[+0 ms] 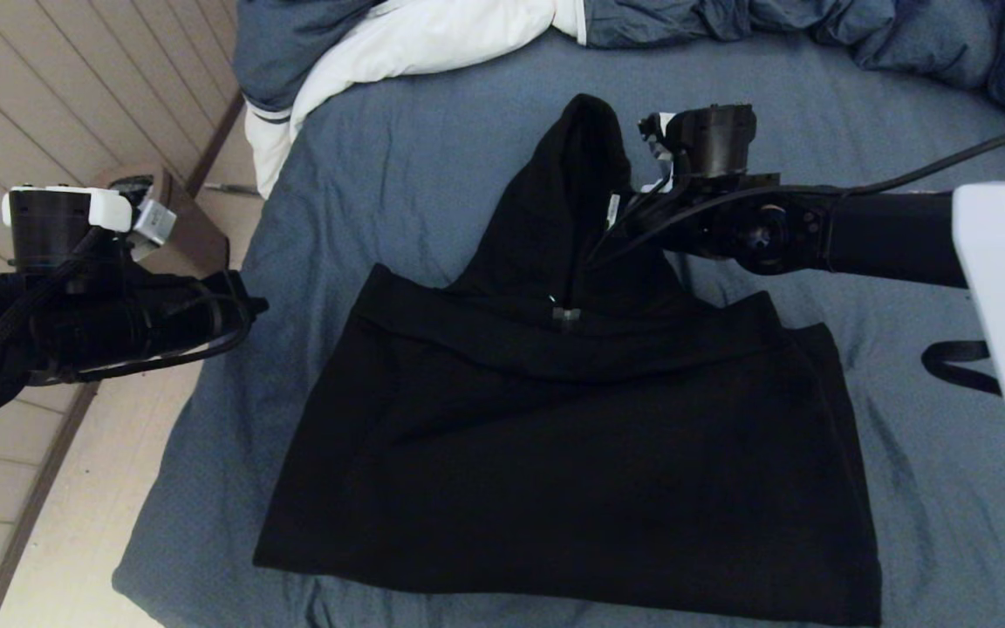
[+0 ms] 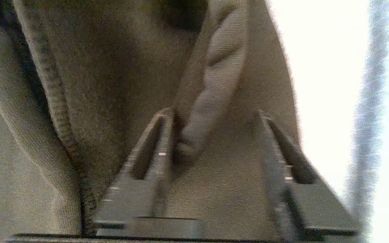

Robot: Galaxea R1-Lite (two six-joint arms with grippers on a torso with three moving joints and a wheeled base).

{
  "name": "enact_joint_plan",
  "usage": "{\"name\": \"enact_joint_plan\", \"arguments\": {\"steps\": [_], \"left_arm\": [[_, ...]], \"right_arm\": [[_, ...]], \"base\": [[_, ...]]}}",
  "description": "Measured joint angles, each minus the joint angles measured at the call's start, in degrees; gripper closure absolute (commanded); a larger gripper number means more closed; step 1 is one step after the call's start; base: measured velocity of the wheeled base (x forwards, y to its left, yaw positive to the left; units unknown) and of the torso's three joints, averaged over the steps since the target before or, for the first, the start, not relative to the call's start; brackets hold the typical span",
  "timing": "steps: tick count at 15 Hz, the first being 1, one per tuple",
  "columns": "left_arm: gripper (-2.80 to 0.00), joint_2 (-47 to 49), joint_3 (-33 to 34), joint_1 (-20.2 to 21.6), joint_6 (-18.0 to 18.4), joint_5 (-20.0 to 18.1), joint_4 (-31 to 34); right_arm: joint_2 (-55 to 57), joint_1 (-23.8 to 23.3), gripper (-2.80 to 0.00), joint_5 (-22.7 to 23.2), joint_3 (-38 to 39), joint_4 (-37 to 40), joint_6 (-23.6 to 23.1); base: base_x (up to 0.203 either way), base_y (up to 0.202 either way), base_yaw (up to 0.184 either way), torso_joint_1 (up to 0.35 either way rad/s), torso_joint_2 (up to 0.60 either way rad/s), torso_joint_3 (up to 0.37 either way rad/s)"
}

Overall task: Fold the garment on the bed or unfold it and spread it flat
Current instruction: Fold the black sweatshirt

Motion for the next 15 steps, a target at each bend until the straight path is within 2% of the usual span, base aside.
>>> {"name": "enact_joint_plan", "arguments": {"steps": [4, 8, 13, 15], "left_arm": [[0.00, 0.7, 0.2, -0.6, 0.0, 0.0, 0.0], [0.00, 0.8, 1.0, -2.0, 0.0, 0.1, 0.0], [0.00, 0.7, 1.9, -3.6, 0.0, 0.1, -0.2], [0.00, 0.6, 2.4, -4.1, 0.1, 0.2, -0.7]], "right_arm": [[0.0, 0.0, 0.00, -0.7, 0.0, -0.1, 0.1], [-3.1, 1.4, 0.00, -3.7, 0.3, 0.3, 0.1], [-11.8, 5.0, 0.00, -4.7, 7.9, 0.4, -0.2], [-16.8, 7.2, 0.00, -4.8, 14.4, 0.4, -0.7]], "base": [[0.000, 0.000, 0.000, 0.000, 0.00, 0.000], [0.000, 0.000, 0.000, 0.000, 0.00, 0.000], [0.000, 0.000, 0.000, 0.000, 0.00, 0.000], [0.000, 0.000, 0.000, 0.000, 0.00, 0.000]]}}
